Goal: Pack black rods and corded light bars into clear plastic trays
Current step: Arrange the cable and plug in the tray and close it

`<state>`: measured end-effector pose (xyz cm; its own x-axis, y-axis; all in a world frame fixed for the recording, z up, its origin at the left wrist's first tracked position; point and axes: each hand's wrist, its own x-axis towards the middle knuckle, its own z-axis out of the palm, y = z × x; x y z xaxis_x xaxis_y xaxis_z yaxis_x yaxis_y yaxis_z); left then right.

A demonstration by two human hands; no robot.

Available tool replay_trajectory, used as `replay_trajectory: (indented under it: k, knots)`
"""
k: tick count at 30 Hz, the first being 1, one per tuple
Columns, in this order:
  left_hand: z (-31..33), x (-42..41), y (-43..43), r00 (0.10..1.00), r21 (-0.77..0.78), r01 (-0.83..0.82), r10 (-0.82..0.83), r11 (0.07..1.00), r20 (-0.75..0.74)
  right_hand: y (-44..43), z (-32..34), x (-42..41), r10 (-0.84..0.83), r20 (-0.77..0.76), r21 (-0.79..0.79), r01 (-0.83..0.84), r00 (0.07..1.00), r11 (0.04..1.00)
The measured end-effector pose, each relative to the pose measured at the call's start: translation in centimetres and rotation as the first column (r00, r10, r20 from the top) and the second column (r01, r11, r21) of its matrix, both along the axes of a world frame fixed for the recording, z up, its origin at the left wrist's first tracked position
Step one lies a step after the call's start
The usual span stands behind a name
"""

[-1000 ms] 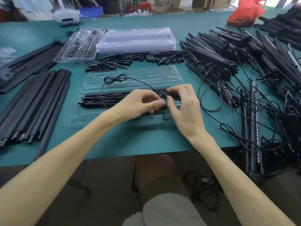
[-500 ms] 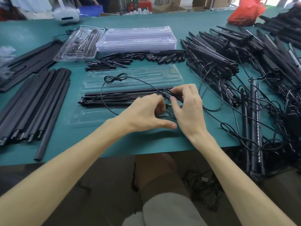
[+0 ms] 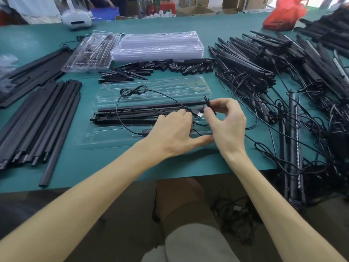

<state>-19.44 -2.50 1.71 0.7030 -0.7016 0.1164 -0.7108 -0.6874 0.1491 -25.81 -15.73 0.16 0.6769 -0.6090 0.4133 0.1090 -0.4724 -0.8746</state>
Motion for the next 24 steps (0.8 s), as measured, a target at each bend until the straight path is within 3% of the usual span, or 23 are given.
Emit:
replay_trajectory:
  k: [8,16,20,24]
  knots:
    - [0.0,-0.2,0.0,1.000,-0.026,0.015,-0.014,1.000,0.020,0.1,0.2,0.1,0.020,0.052,0.026,-0.021,0.998,0.999]
    - [0.3,1.2,1.0,0.974,-0.149,0.096,-0.124,0.984,-0.191,-0.2,-0.2,0.3,0.028,0.075,-0.024,-0.027,0.997,0.999]
    - [0.6,2.5,1.6,0.921,-0.256,0.066,-0.158,0.964,-0.356,-0.2,-0.3,0.5,0.061,0.026,-0.068,-0.059,0.998,0.996]
    - [0.6,3.0,1.8,0.893,-0.331,0.048,-0.189,0.942,-0.409,0.0,-0.4,0.4,0.096,-0.034,-0.176,-0.101,0.995,0.979]
